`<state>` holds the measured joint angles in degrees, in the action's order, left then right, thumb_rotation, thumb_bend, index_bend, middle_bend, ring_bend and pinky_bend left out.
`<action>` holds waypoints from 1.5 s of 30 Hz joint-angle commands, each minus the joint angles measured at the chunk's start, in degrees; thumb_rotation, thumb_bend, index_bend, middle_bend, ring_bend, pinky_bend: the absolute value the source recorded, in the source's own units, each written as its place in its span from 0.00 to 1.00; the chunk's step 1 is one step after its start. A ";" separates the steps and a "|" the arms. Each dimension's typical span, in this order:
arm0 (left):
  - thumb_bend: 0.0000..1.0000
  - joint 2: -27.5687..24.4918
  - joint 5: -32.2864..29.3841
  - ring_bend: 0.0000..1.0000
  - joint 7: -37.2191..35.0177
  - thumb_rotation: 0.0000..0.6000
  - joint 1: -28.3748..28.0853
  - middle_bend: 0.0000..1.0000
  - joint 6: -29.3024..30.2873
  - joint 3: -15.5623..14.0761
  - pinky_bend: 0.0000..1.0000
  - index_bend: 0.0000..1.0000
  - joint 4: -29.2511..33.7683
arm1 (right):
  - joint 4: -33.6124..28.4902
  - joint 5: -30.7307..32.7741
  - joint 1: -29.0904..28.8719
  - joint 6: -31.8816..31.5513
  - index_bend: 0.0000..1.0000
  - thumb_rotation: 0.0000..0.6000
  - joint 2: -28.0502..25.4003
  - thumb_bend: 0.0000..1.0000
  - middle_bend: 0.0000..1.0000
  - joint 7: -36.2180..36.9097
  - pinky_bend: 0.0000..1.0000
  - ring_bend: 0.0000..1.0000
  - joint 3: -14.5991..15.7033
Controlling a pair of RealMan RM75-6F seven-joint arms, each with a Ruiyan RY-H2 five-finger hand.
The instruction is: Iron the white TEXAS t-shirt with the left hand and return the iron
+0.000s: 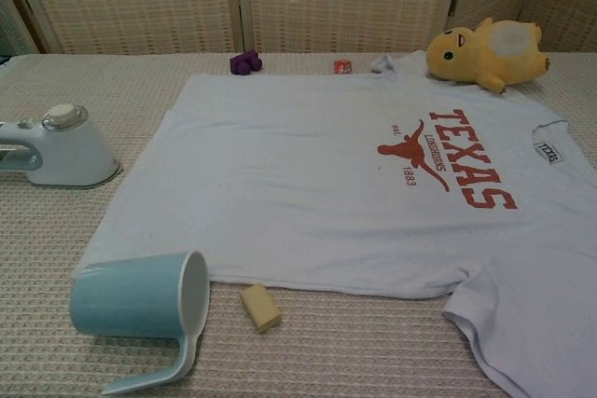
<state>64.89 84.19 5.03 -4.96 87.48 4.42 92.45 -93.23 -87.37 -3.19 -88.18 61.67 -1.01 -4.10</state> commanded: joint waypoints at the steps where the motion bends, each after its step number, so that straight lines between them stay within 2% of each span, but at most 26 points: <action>1: 0.13 0.12 -0.34 0.18 -1.04 1.00 -1.42 0.26 -0.91 1.38 0.15 0.21 -0.04 | -0.01 0.02 0.17 -0.60 0.00 1.00 -0.38 0.01 0.06 -0.01 0.13 0.02 -0.38; 6: 0.19 1.01 -2.05 0.19 -2.58 1.00 -5.63 0.27 -5.52 4.15 0.17 0.23 0.00 | -0.89 0.02 0.06 -1.23 0.00 1.00 -1.54 0.01 0.06 -1.22 0.13 0.02 -1.11; 11: 0.19 2.34 -4.85 0.19 -0.64 1.00 -10.71 0.27 -12.33 6.10 0.17 0.23 0.06 | -2.42 0.77 -0.15 -1.21 0.00 1.00 -2.96 0.01 0.06 -2.89 0.13 0.02 -1.88; 16: 0.19 5.83 -8.83 0.18 2.03 1.00 -15.22 0.26 -17.38 8.08 0.17 0.21 -1.81 | -3.31 1.21 -0.26 -1.08 0.00 1.00 -3.76 0.01 0.06 -3.49 0.13 0.02 -2.22; 22: 0.19 8.61 -15.07 0.11 7.43 1.00 -19.49 0.17 -23.84 8.72 0.14 0.14 -3.69 | -3.19 1.30 -0.25 -0.95 0.00 1.00 -4.07 0.01 0.06 -2.90 0.13 0.02 -2.22; 29: 0.19 13.57 -19.15 0.11 9.54 1.00 -22.21 0.18 -25.56 9.33 0.14 0.15 -9.87 | -2.93 1.73 -0.13 -0.75 0.00 1.00 -3.99 0.01 0.06 -3.00 0.13 0.02 -2.14; 37: 0.31 17.87 -21.51 0.14 8.63 1.00 -24.35 0.22 -28.29 9.06 0.15 0.18 -18.03 | -3.09 1.96 -0.05 -0.72 0.00 1.00 -3.84 0.01 0.06 -3.35 0.13 0.02 -2.12; 45: 0.34 20.44 -23.42 0.14 8.15 1.00 -25.42 0.23 -30.44 8.66 0.15 0.19 -24.17 | -3.60 2.54 0.16 -0.71 0.00 1.00 -3.92 0.01 0.06 -3.96 0.13 0.02 -2.15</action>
<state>84.75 61.20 13.46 -30.11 57.49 13.15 69.14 -96.79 -84.88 -3.04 -88.92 57.76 -4.92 -6.25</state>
